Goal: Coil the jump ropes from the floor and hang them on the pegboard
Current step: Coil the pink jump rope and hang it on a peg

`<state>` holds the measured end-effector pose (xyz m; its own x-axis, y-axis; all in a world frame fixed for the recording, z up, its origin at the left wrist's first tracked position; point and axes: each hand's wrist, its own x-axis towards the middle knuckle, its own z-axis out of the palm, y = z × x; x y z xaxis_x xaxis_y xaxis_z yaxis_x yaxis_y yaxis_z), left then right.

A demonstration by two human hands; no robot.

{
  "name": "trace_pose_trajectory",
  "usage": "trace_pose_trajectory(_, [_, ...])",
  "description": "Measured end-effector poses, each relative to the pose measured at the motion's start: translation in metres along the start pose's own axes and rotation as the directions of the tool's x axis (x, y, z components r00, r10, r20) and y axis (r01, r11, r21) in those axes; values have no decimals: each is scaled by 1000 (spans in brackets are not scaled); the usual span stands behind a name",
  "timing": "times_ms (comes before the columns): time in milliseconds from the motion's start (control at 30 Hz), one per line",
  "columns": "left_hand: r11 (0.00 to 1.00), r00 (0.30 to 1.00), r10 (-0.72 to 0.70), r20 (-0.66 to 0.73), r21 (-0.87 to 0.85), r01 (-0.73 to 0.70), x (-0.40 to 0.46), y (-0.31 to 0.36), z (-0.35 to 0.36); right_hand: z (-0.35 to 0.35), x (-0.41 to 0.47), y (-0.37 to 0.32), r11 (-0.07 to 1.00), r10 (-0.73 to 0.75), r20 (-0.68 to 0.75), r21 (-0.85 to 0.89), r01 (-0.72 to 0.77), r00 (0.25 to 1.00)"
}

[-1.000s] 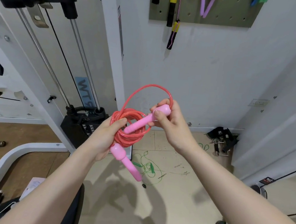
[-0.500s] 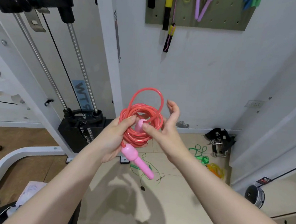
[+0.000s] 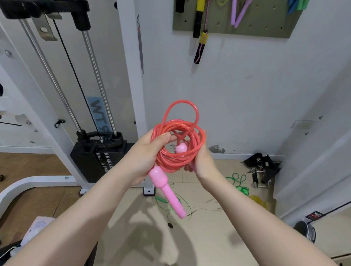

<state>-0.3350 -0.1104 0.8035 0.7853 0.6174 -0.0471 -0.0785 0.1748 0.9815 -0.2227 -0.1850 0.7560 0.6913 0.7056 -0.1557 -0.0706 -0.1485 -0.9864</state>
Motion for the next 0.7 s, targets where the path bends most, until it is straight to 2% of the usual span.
trace_pose_trajectory(100, [997,998,67,-22,-31,-67,-1,7,1,-14,2,5,996,73,-35,-43,-74,997])
trace_pose_trajectory(200, [994,995,91,-39,-54,-93,2,9,0,-18,0,12,964,265,118,-39,-262,957])
trace_pose_trajectory(267, [991,993,96,-70,-87,-102,6,8,-1,-19,-3,12,911,357,192,-288,-295,914])
trace_pose_trajectory(300, [990,992,98,-74,-99,-105,8,9,-1,-19,-3,9,867,376,218,-426,-259,900])
trace_pose_trajectory(333, [989,992,102,-68,-104,-108,9,10,-1,-19,-3,5,854,356,239,-476,-211,903])
trace_pose_trajectory(367, [989,992,109,-60,-93,-114,11,12,-1,-19,-1,0,885,308,250,-429,-180,918])
trace_pose_trajectory(400, [991,991,120,-56,-57,-124,13,12,-1,-20,1,-9,949,252,241,-252,-190,937])
trace_pose_trajectory(433, [991,989,136,-57,-1,-137,16,12,-1,-20,3,-20,979,200,245,-3,-205,949])
trace_pose_trajectory(467, [987,986,155,-55,60,-152,18,12,-1,-21,5,-31,953,141,290,219,-209,947])
trace_pose_trajectory(500, [979,983,175,-49,114,-169,20,12,-1,-23,7,-41,914,80,358,346,-212,930])
trace_pose_trajectory(533, [971,981,193,-31,149,-186,22,12,-1,-24,8,-50,909,29,417,367,-197,909])
trace_pose_trajectory(600, [964,979,205,14,169,-204,25,12,-3,-23,6,-60,953,-16,478,273,-132,878])
trace_pose_trajectory(700, [915,961,275,36,297,-273,31,11,-4,-19,9,-64,990,-19,442,132,-44,897])
